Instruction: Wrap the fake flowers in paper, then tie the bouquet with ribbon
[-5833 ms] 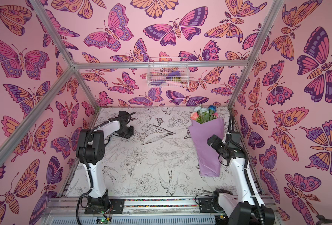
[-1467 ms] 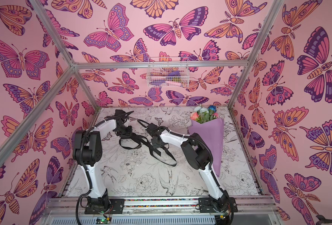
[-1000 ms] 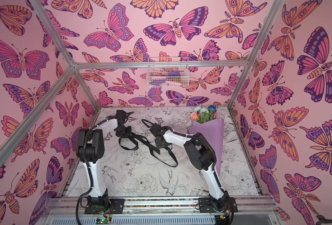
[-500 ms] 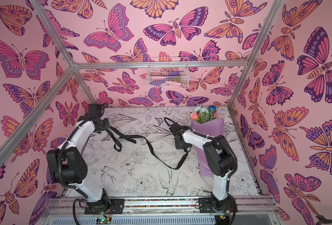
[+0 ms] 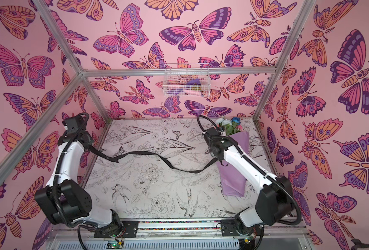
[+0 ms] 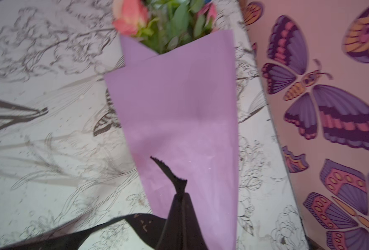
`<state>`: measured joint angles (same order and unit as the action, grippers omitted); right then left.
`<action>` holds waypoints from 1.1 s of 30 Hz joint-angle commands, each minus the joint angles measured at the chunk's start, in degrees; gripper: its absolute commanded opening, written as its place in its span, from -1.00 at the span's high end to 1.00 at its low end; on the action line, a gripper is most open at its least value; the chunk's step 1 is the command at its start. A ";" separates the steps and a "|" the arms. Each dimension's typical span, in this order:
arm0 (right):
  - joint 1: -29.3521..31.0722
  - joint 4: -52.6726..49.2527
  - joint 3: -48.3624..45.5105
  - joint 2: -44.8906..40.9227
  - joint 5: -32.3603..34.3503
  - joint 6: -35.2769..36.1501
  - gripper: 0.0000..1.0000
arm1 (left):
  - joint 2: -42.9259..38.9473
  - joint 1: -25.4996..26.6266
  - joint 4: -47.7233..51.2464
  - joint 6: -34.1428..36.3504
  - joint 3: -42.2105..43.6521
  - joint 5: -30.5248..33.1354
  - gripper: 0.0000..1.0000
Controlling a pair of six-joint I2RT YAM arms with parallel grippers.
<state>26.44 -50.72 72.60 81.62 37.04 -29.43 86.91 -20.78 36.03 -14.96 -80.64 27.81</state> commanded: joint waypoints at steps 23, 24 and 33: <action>1.76 -0.28 -2.86 -10.73 -13.61 -0.40 1.00 | -0.87 -2.12 -1.25 -6.05 5.34 -18.66 -0.98; 2.99 0.14 -2.80 -10.72 -14.92 -0.91 1.00 | -2.03 -2.08 -1.63 -6.90 6.31 -22.68 -0.98; 5.37 12.35 -8.57 -8.77 -32.28 -3.35 1.00 | -9.22 4.55 -11.69 -14.32 16.82 -48.74 -0.99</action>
<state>31.57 -42.17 65.76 70.91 10.94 -31.20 79.15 -19.25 28.40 -25.82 -66.78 -9.85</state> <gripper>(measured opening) 0.050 0.993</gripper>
